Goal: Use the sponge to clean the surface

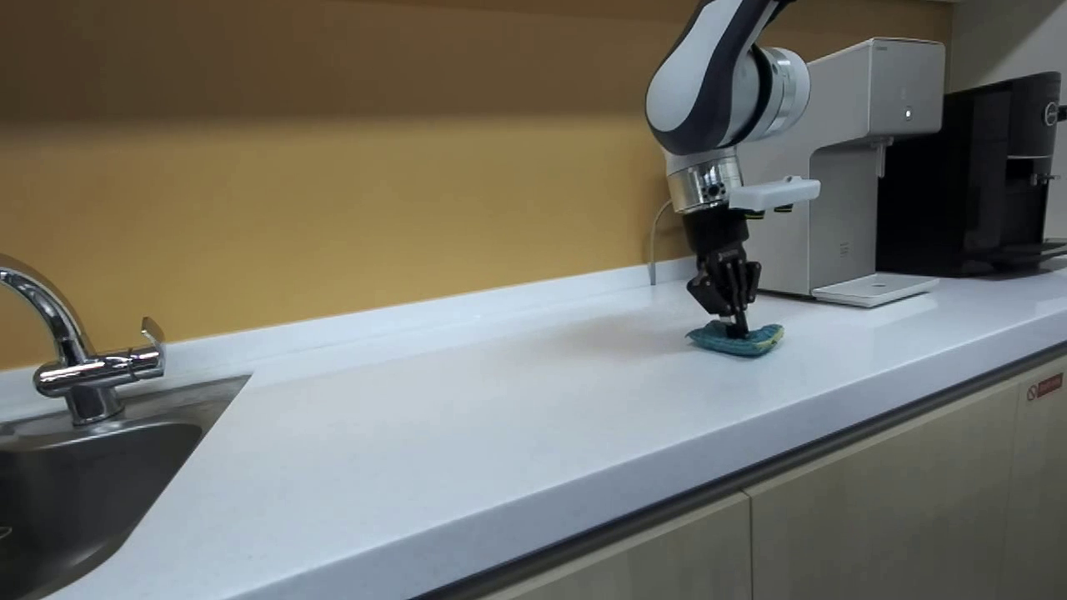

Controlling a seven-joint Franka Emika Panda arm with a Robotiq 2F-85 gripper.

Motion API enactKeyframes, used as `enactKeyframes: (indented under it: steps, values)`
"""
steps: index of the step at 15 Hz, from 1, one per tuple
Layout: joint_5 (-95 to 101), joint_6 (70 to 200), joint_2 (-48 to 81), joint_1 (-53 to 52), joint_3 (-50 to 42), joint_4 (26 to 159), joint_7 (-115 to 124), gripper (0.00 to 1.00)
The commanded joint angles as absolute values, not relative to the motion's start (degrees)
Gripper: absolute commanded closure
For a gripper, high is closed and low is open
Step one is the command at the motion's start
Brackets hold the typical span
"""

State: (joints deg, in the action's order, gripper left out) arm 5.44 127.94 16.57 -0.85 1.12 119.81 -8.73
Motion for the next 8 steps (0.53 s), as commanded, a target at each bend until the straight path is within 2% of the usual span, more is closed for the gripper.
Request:
enactKeyframes:
  steps: [1, 8]
  values:
    - [7.7, 128.4, 14.9, -4.0, 4.2, 124.7, -10.0, 0.99]
    - [11.4, 127.0, 18.4, -9.7, 8.6, 118.6, -9.7, 0.99]
